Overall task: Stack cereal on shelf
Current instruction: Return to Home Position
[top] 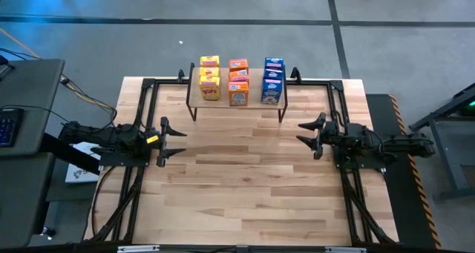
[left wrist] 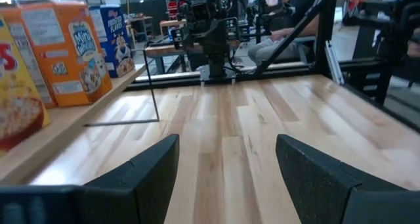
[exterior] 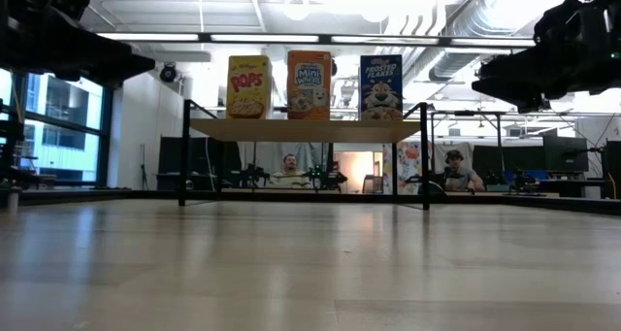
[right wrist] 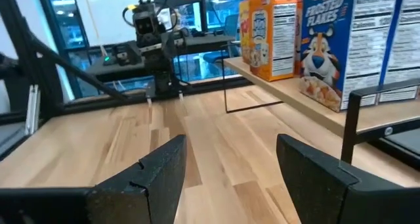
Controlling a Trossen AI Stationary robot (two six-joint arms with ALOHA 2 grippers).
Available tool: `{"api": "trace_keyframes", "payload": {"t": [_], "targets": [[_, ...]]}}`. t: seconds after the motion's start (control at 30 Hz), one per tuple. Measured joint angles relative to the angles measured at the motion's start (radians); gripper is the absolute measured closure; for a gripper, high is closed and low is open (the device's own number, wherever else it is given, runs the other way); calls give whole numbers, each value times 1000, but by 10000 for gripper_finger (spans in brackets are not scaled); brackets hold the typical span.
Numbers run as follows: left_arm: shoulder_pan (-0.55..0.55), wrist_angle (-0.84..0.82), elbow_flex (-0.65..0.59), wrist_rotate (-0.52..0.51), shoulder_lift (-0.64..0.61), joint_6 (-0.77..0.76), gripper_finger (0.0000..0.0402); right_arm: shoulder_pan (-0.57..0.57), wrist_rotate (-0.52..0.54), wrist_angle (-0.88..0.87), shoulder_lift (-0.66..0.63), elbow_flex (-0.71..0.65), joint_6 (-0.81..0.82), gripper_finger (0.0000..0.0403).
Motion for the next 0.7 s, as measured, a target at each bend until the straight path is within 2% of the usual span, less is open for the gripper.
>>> {"api": "trace_keyframes", "payload": {"t": [0.13,0.7], "targets": [[0,0,0,0,0,66,156,0,-25,-1,7,0,4,173],[0,0,0,0,0,68,156,0,-26,-2,7,-1,35,173]]}}
